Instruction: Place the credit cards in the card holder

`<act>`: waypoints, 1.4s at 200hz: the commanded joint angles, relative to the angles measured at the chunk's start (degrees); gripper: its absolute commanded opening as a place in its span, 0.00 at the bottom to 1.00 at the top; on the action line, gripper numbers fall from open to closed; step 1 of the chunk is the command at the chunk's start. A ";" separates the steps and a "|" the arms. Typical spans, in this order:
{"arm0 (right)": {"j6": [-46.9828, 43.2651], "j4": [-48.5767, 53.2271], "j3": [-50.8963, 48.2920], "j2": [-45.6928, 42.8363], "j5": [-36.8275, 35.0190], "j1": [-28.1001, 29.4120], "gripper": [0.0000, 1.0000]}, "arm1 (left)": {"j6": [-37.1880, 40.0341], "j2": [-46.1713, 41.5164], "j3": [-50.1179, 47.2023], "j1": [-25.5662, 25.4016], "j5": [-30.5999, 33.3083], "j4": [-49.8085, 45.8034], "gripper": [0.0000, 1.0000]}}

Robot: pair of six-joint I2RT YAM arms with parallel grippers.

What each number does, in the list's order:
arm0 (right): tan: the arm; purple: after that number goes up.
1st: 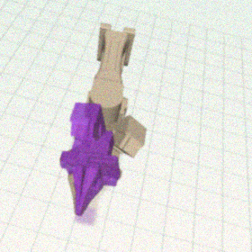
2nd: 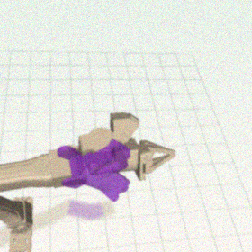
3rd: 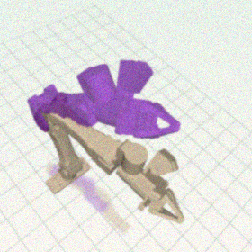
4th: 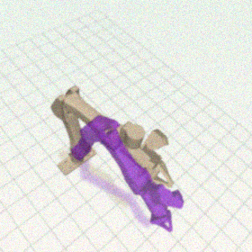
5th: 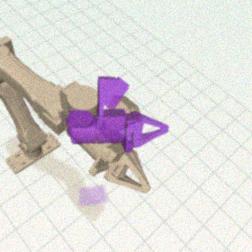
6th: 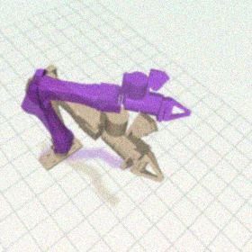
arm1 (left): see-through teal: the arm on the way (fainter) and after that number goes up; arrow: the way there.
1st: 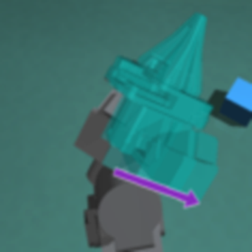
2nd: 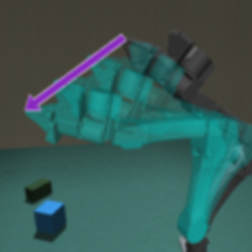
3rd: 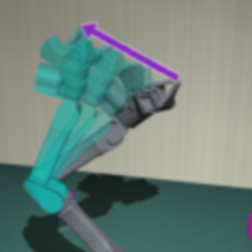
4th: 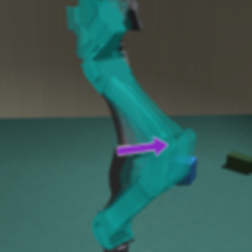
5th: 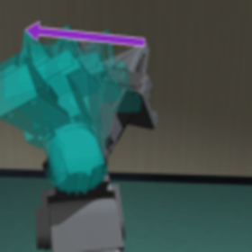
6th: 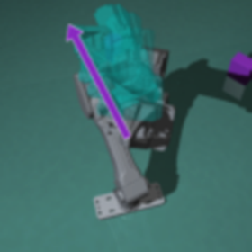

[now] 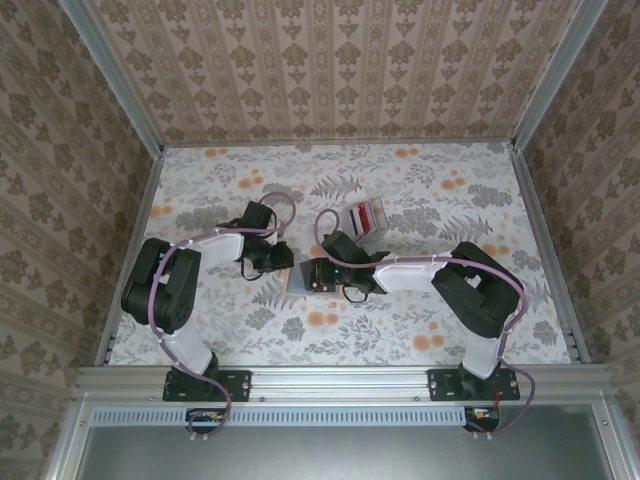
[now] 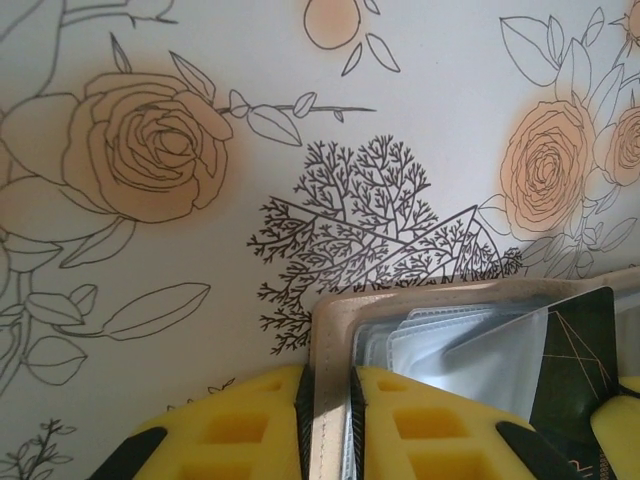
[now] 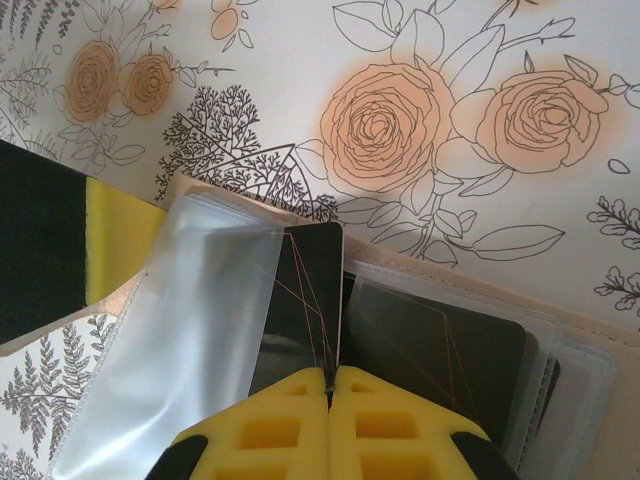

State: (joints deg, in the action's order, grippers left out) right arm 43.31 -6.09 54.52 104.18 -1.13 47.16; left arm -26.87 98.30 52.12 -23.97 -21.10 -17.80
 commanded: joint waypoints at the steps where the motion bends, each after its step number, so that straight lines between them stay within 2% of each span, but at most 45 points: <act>1: 3.77 -2.12 -3.02 -0.47 2.30 0.38 0.00 | -0.40 -0.04 -0.88 -1.79 -2.02 -2.81 0.16; 20: 10.20 -7.52 -7.35 -1.67 2.47 -0.32 0.00 | -0.47 -0.29 -1.47 -1.79 -1.86 -2.37 0.11; 39: 12.87 -8.81 -7.38 -0.80 2.08 0.32 0.00 | -0.86 -0.31 -2.17 -1.79 -1.75 -1.45 0.10; 91: 11.54 -5.10 -4.23 0.30 -2.15 3.40 0.00 | -1.43 -1.31 -4.45 -1.81 -1.75 -0.05 0.03; 131: 8.43 -0.09 -1.30 0.76 -3.52 5.65 0.00 | -1.87 -0.48 -5.00 -1.82 -2.28 1.04 0.03; 156: 6.99 1.18 -2.96 -1.76 -4.99 5.54 0.07 | -1.52 -0.85 -4.71 -1.79 -1.68 0.24 0.03; 173: 4.62 3.00 -3.12 -3.88 -5.13 5.38 0.15 | -1.16 -1.42 -4.49 -1.82 -1.32 -0.52 0.03; 188: 1.68 5.55 -2.01 -5.04 -4.25 5.25 0.22 | -1.08 -2.17 -4.55 -1.72 -1.19 -0.91 0.04; 226: -1.44 7.37 -0.34 -5.82 -0.07 4.20 0.27 | -1.00 -5.91 -4.01 -1.41 -1.09 -2.87 0.09; 280: -2.02 7.85 -0.23 -4.29 2.66 2.41 0.28 | -0.56 -17.03 -4.15 -1.56 -2.47 -7.67 0.22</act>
State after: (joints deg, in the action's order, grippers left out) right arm 42.54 0.51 53.43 100.20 -1.23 50.74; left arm -27.44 86.89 48.25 -25.10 -21.52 -21.41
